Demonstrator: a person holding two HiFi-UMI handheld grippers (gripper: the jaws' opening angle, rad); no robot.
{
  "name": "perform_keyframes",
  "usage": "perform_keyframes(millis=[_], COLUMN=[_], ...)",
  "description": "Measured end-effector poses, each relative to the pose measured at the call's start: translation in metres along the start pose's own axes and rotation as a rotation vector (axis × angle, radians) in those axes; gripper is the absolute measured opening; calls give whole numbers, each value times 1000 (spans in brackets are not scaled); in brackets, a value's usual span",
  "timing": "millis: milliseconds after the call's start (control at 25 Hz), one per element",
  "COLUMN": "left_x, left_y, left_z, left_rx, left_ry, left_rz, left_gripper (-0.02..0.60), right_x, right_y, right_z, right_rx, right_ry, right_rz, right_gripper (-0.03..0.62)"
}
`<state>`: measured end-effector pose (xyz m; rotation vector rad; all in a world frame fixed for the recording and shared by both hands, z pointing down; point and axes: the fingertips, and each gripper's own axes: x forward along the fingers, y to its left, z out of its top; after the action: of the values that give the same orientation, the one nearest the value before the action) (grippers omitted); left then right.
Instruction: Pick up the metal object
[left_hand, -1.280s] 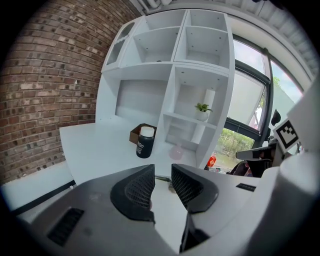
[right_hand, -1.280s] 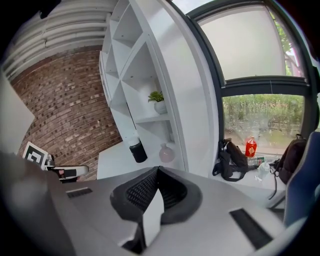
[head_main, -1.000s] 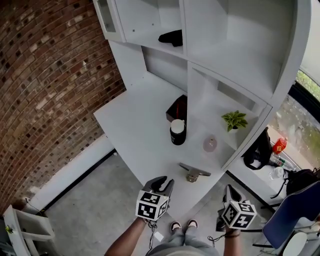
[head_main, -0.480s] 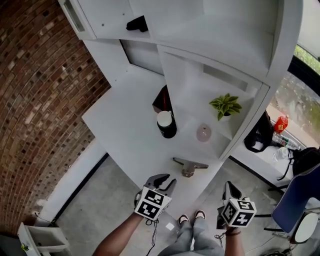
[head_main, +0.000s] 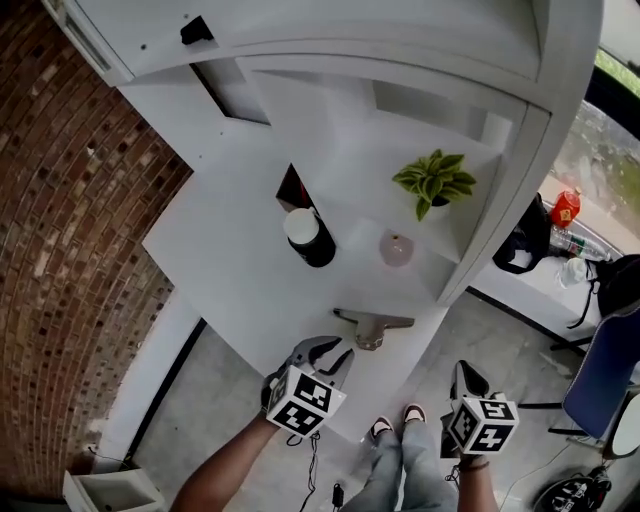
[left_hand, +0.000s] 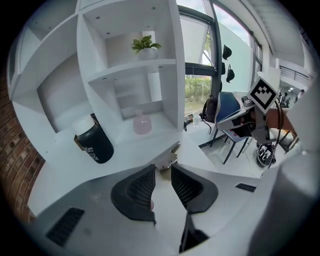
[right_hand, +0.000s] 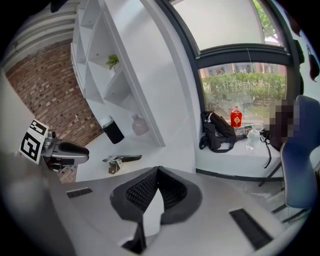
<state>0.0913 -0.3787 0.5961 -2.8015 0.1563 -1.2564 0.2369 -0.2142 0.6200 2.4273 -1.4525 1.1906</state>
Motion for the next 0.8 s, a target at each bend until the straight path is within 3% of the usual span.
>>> perform_keyframes(millis=[200, 440, 800], left_x=[16, 28, 46], left_y=[-3, -8, -19], left_z=[-1, 1, 0], left_rx=[156, 427, 673], left_ry=[40, 73, 101], left_rz=[-36, -26, -40], left_gripper=[103, 103, 103], right_x=[10, 14, 11], right_y=[-8, -10, -18], right_z=[-15, -29, -52], right_rx=[17, 15, 22], right_ry=[20, 39, 72], right_rz=[-4, -2, -18], right_gripper=[0, 0, 0])
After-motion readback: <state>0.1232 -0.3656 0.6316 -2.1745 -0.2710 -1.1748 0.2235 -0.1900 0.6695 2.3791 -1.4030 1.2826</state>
